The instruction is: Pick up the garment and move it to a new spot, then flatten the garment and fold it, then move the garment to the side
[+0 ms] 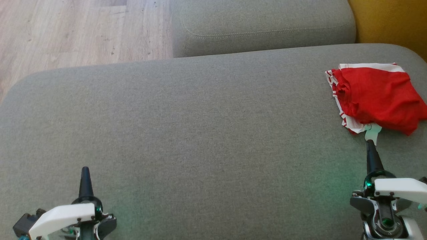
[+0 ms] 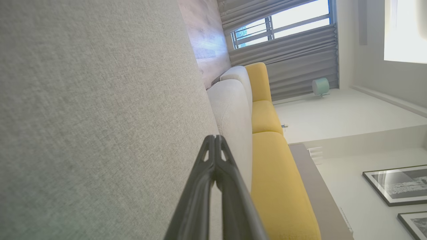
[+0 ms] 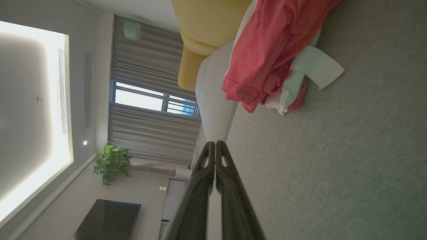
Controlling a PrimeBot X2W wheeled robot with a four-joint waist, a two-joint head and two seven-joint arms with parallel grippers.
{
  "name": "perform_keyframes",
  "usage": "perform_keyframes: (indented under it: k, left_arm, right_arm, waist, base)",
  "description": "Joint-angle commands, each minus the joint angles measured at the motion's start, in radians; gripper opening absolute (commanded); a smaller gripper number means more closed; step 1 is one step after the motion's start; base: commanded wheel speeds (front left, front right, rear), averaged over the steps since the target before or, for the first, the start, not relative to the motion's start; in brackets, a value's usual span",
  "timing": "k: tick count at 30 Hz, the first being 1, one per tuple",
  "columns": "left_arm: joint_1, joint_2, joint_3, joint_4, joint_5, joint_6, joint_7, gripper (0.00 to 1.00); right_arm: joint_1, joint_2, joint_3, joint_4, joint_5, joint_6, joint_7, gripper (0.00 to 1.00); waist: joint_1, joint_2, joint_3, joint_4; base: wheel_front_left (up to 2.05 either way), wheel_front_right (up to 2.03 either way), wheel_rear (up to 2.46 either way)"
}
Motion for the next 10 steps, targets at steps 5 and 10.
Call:
perform_keyframes:
  k: [5, 10]
  left_arm:
    - [-0.058, 0.005, 0.044, -0.036, -0.058, 0.001, 0.021, 0.00]
    - [-0.062, 0.005, 0.053, -0.038, -0.105, 0.001, 0.036, 0.00]
  right_arm:
    - [-0.037, -0.003, 0.007, -0.047, 0.073, -0.001, 0.020, 0.00]
    - [-0.036, -0.004, 0.001, -0.054, 0.131, -0.001, 0.035, 0.00]
  waist:
    - [0.0000, 0.0000, 0.000, 0.000]
    - [0.0000, 0.0000, -0.001, -0.001]
  base:
    - [0.00, 0.00, 0.00]
    - [0.00, 0.00, 0.00]
